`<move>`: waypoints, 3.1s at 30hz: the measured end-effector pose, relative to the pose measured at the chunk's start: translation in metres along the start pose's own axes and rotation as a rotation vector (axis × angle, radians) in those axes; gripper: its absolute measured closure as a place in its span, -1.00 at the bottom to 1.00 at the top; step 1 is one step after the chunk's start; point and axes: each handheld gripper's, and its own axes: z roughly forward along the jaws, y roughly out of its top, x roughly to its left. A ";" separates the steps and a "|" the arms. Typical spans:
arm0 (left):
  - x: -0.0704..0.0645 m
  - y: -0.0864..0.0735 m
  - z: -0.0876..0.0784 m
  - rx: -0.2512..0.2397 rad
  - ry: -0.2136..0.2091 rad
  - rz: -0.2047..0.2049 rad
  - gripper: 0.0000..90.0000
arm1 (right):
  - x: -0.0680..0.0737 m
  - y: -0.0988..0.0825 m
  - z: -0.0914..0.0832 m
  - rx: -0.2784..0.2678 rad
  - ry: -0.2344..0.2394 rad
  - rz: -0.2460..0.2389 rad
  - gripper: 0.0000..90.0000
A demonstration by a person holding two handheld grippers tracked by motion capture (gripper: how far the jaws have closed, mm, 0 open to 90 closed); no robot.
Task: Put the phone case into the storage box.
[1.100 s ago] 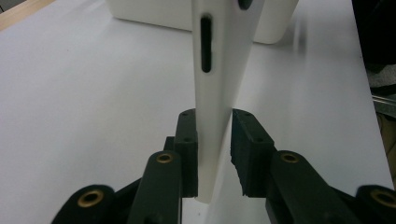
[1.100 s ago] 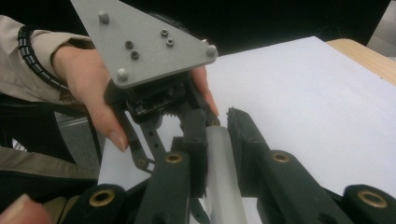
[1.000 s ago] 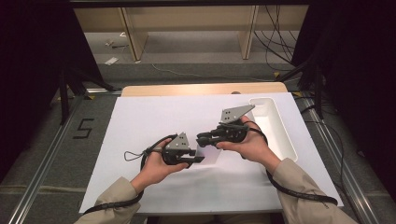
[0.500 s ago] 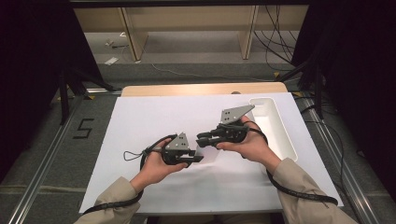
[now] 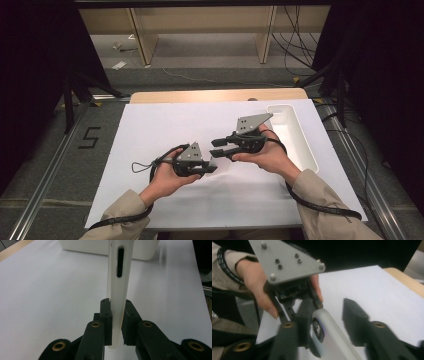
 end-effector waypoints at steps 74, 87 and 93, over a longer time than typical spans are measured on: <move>-0.002 0.021 0.015 -0.087 0.232 -0.284 0.79 | -0.003 -0.020 0.013 -0.237 -0.466 0.254 -0.78; -0.002 0.021 0.015 -0.095 0.225 -0.284 0.79 | -0.001 -0.021 0.012 -0.251 -0.479 0.253 -0.61; -0.003 0.022 0.015 -0.095 0.223 -0.281 0.79 | -0.001 -0.021 0.012 -0.252 -0.479 0.252 -0.61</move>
